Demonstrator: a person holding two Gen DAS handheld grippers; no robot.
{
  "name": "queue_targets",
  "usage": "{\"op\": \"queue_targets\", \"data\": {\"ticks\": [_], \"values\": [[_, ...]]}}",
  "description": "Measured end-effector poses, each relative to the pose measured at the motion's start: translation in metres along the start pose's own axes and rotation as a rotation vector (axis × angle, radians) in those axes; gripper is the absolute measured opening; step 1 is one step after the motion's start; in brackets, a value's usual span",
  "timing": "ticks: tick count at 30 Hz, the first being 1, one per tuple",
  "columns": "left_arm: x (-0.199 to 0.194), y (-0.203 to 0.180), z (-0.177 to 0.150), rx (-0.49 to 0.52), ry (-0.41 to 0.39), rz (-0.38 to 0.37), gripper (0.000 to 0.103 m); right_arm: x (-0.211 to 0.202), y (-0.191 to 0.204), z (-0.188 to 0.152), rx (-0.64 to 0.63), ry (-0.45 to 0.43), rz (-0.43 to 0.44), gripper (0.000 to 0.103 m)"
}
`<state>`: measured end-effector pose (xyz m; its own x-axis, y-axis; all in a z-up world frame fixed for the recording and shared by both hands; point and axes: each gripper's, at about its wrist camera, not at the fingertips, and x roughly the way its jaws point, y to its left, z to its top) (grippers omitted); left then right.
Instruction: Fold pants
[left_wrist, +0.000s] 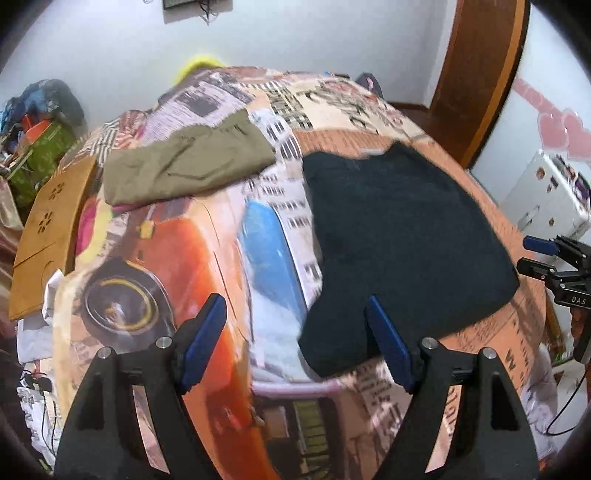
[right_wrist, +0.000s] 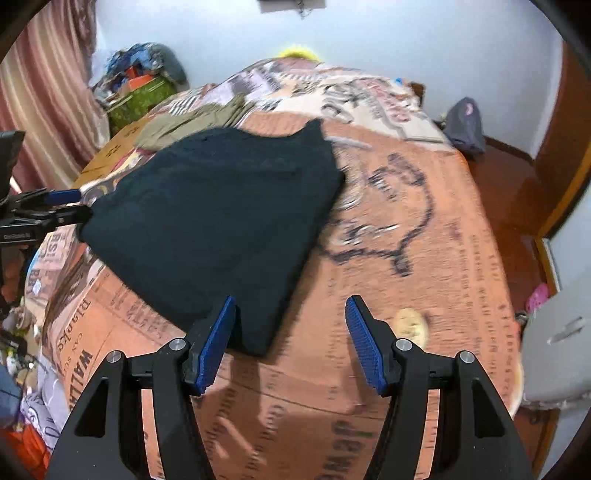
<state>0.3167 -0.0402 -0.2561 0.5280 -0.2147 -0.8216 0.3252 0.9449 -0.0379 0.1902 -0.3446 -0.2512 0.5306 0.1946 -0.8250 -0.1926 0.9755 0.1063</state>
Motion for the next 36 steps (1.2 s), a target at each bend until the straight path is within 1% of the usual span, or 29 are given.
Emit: {"op": "queue_targets", "data": {"ticks": [3,5,9,11,15,17,18,19,21,22,25,27,29,33,36], "values": [[0.003,0.007,0.022,-0.022,-0.017,-0.017,0.079,-0.007,-0.008,0.018,0.025,-0.053,-0.006,0.06],[0.009,0.008,0.035,-0.03,-0.019,-0.043,0.079,-0.004,-0.01,0.03,0.035,-0.079,-0.009,0.061],[0.039,0.002,0.06,-0.035,0.026,-0.124,0.079,0.012,-0.008,0.044,0.052,-0.095,-0.005,0.064],[0.06,-0.004,0.067,-0.033,0.072,-0.164,0.079,0.026,-0.007,0.049,0.058,-0.082,0.008,0.065],[0.1,-0.013,0.07,-0.013,0.172,-0.212,0.079,0.062,-0.01,0.053,0.083,-0.012,0.062,0.065],[0.116,-0.012,0.067,-0.039,0.224,-0.266,0.079,0.075,-0.012,0.051,0.092,0.022,0.083,0.065],[0.12,-0.01,0.067,-0.056,0.237,-0.286,0.082,0.079,-0.015,0.05,0.108,0.031,0.106,0.066],[0.124,-0.007,0.066,-0.076,0.243,-0.307,0.087,0.081,-0.018,0.049,0.125,0.032,0.122,0.07],[0.126,-0.007,0.068,-0.067,0.244,-0.314,0.089,0.085,-0.025,0.048,0.151,0.036,0.156,0.076],[0.127,-0.01,0.069,-0.045,0.247,-0.31,0.09,0.087,-0.027,0.048,0.158,0.042,0.172,0.078],[0.132,-0.017,0.073,-0.02,0.261,-0.316,0.094,0.097,-0.032,0.046,0.189,0.073,0.243,0.079],[0.136,-0.018,0.077,-0.016,0.269,-0.328,0.094,0.103,-0.035,0.046,0.213,0.098,0.296,0.08],[0.141,-0.019,0.081,-0.02,0.274,-0.329,0.094,0.108,-0.035,0.048,0.219,0.113,0.333,0.083],[0.15,-0.031,0.087,0.003,0.279,-0.336,0.094,0.112,-0.028,0.051,0.205,0.135,0.374,0.087],[0.157,-0.039,0.093,0.013,0.281,-0.353,0.094,0.114,-0.023,0.054,0.193,0.143,0.387,0.087]]}}
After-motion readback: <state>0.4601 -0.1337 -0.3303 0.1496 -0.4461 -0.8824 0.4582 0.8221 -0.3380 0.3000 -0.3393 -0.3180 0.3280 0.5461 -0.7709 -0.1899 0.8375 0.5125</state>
